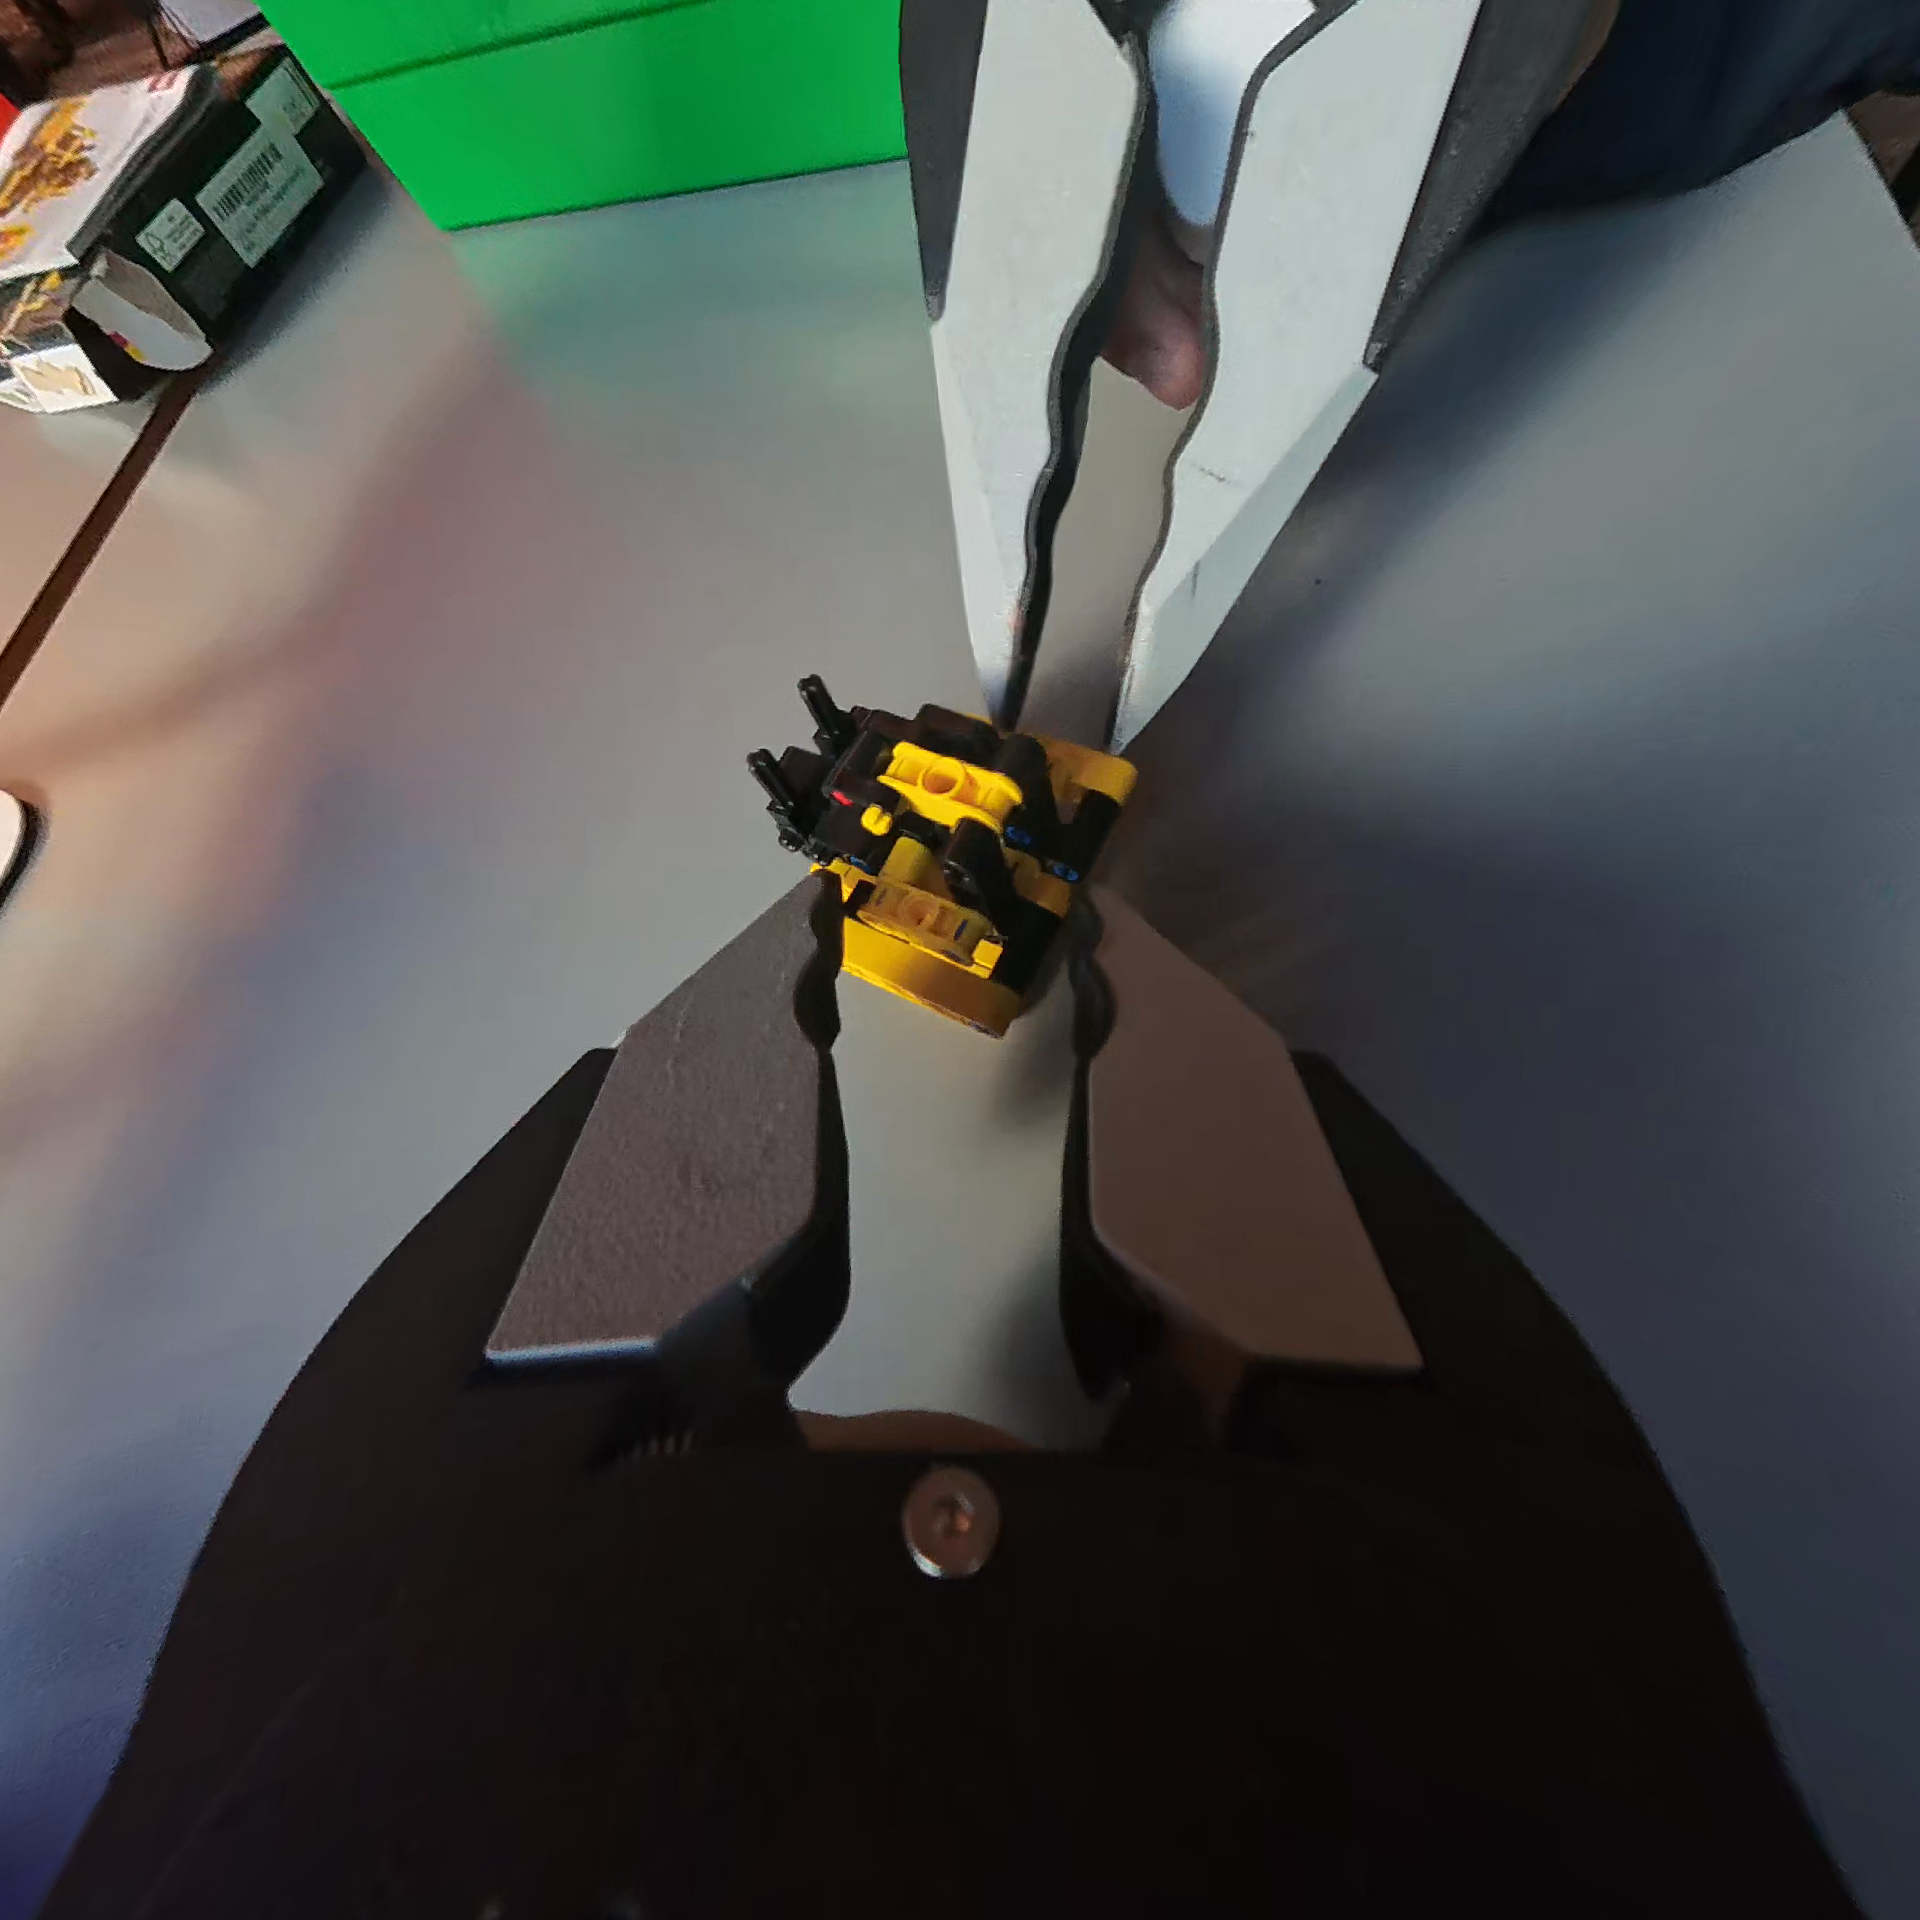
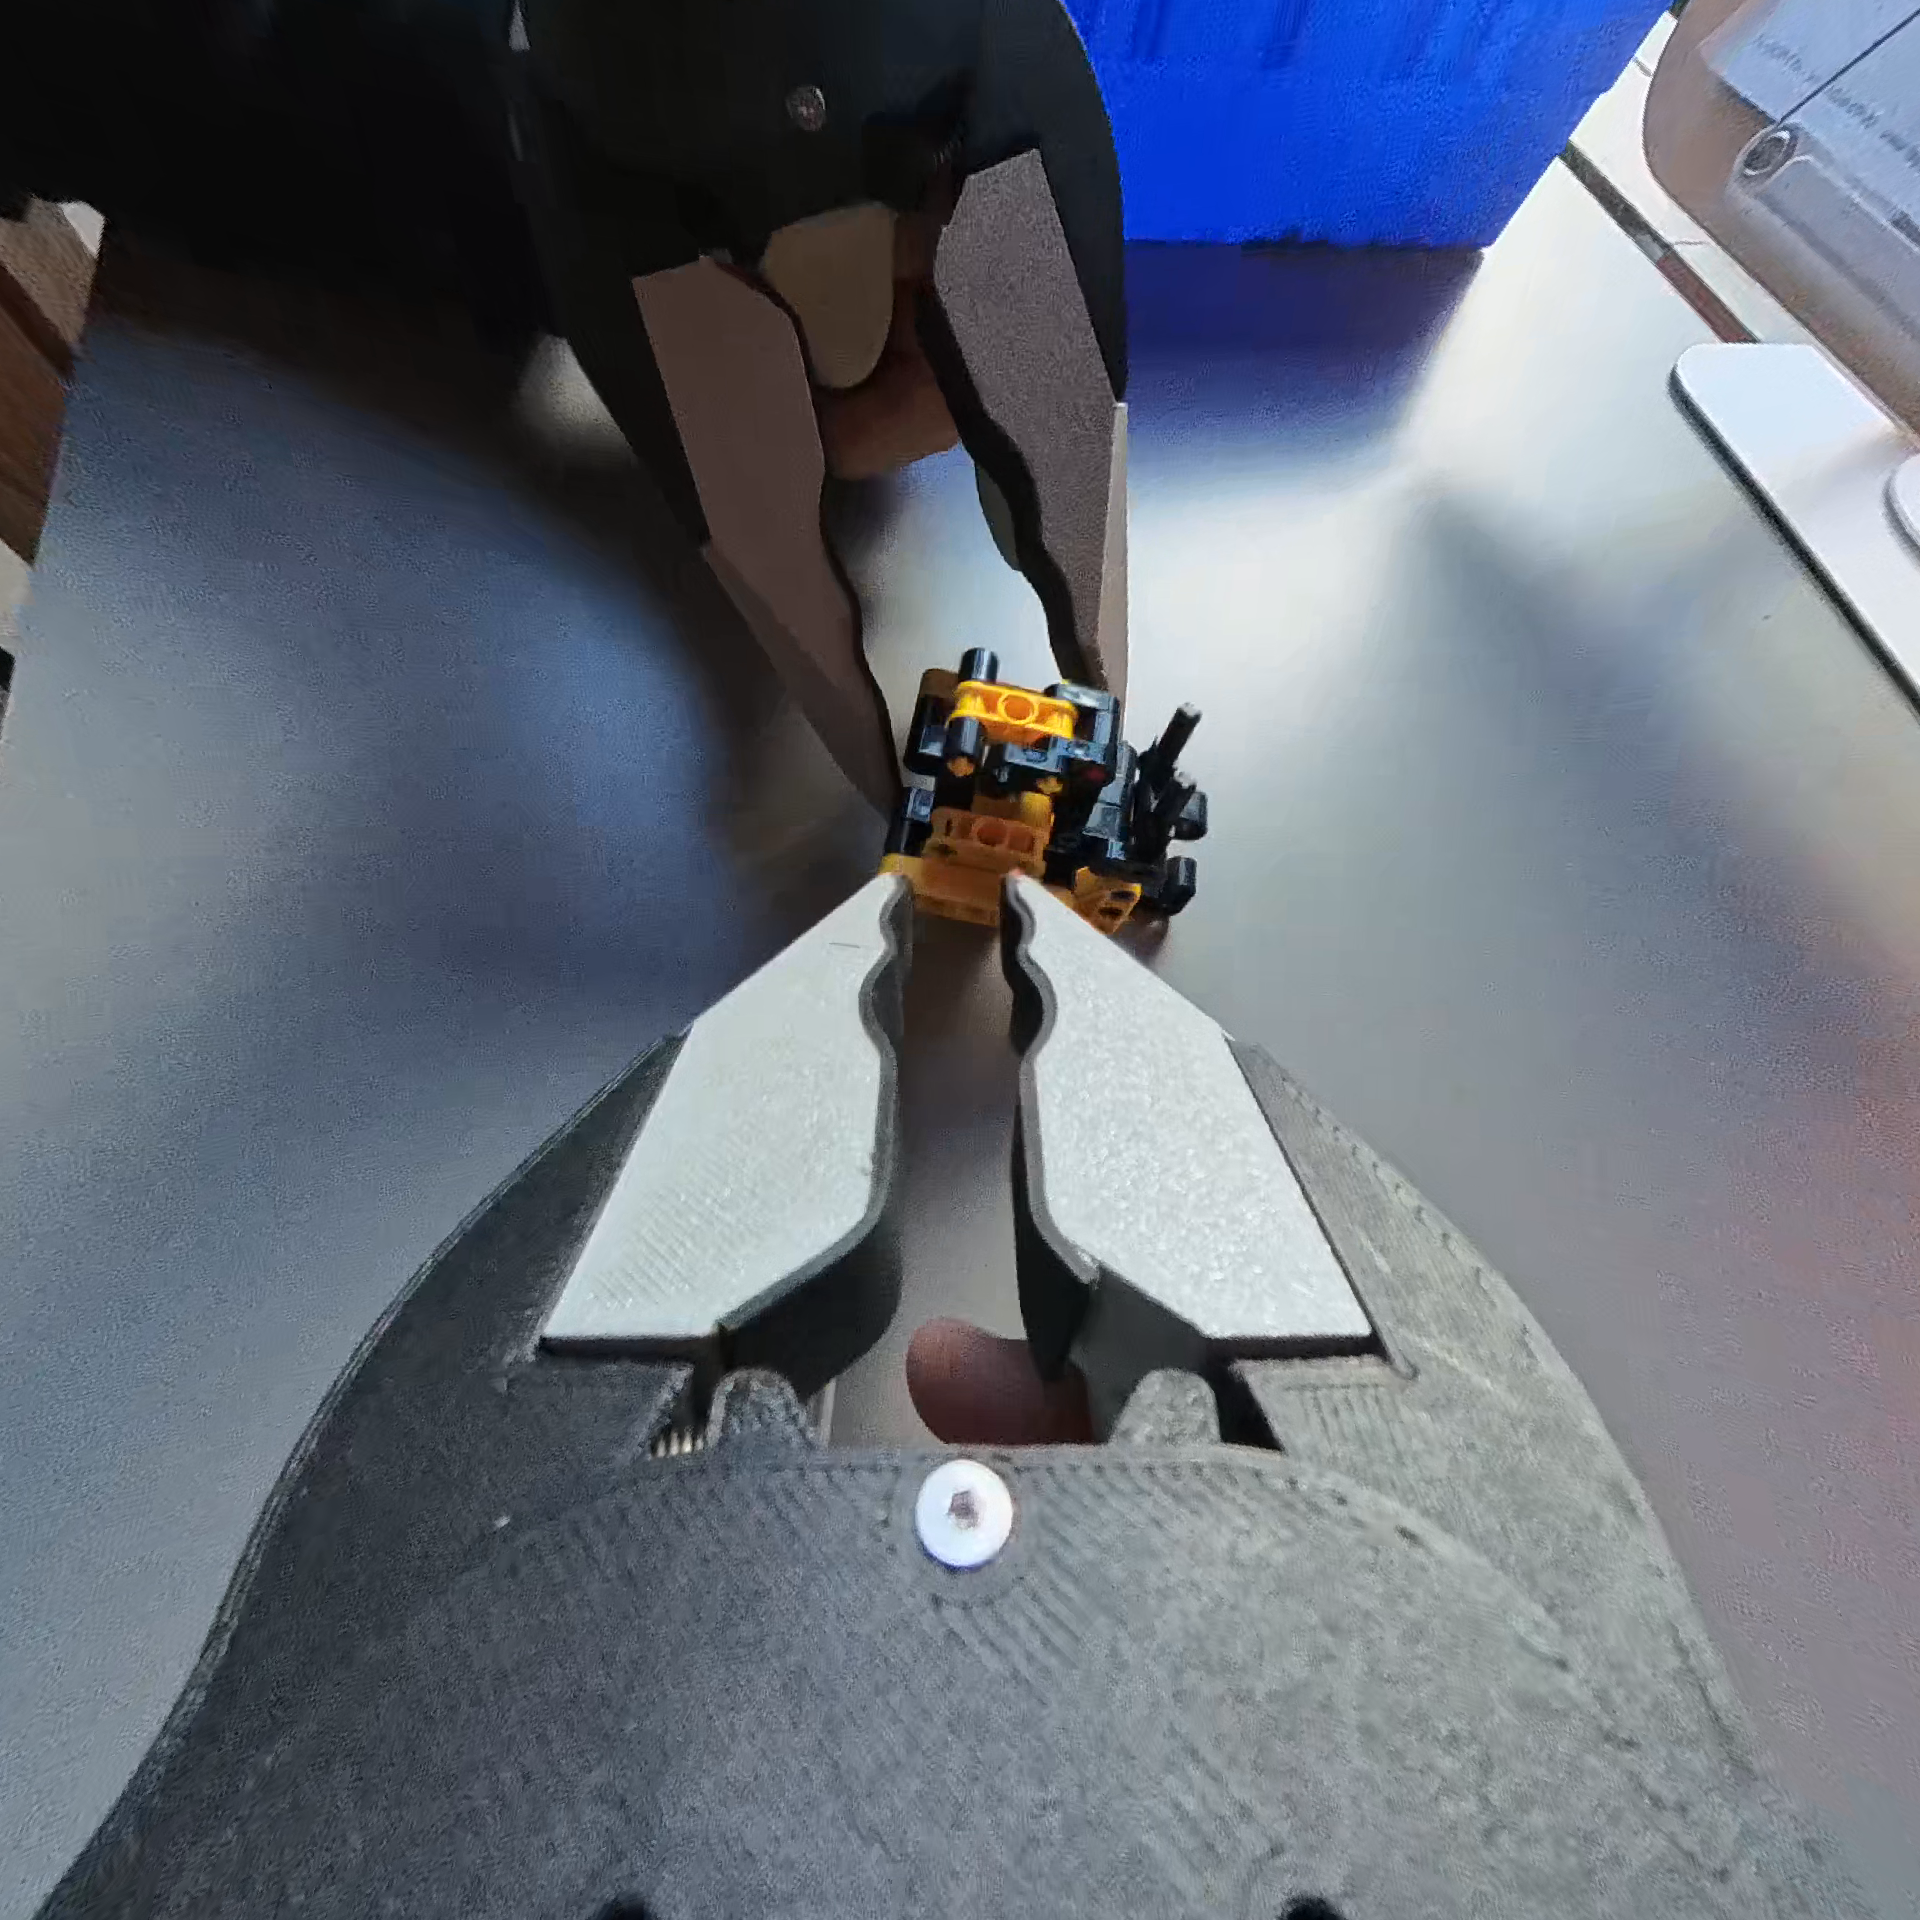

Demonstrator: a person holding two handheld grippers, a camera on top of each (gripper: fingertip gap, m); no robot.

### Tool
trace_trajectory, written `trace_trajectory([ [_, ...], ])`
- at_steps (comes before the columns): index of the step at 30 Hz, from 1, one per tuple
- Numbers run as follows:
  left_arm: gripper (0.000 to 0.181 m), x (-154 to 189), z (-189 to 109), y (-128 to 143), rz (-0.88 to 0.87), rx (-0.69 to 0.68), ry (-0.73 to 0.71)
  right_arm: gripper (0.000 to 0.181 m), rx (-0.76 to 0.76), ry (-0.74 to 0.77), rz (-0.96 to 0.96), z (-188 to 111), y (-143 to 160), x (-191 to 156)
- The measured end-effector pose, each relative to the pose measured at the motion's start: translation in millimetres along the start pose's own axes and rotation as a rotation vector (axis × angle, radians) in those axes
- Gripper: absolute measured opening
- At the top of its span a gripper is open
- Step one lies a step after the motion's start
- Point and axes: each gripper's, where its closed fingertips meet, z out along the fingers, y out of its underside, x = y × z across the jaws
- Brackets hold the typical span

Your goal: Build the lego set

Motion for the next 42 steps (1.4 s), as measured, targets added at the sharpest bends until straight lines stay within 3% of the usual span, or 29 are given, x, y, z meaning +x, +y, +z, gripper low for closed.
trace_trajectory([
  [3,0.039,0,1,-1,0.003,0.001,0.001,0.008,0.021,0.045,0.003,0,0,9],
  [10,0.038,0,1,-3,-0.022,0.012,0.029,0.019,0.048,0.048,0.020,-11,-1,10],
  [17,0.038,-3,0,-3,-0.090,0.024,0.061,0.006,0.021,0.112,-0.077,-5,1,11],
  [20,0.038,0,1,-3,-0.059,0.019,0.054,0.019,0.068,0.049,0.037,-6,-3,11],
  [24,0.038,1,3,-3,-0.025,0.009,0.032,0.020,0.070,-0.023,0.166,-3,-1,12],
  [37,0.037,-4,6,-3,0.001,-0.011,-0.065,0.021,0.046,0.018,0.177,6,-2,14],
  [42,0.035,-5,10,-2,0.140,-0.045,-0.147,0.020,0.008,0.017,0.120,4,-1,12],
])
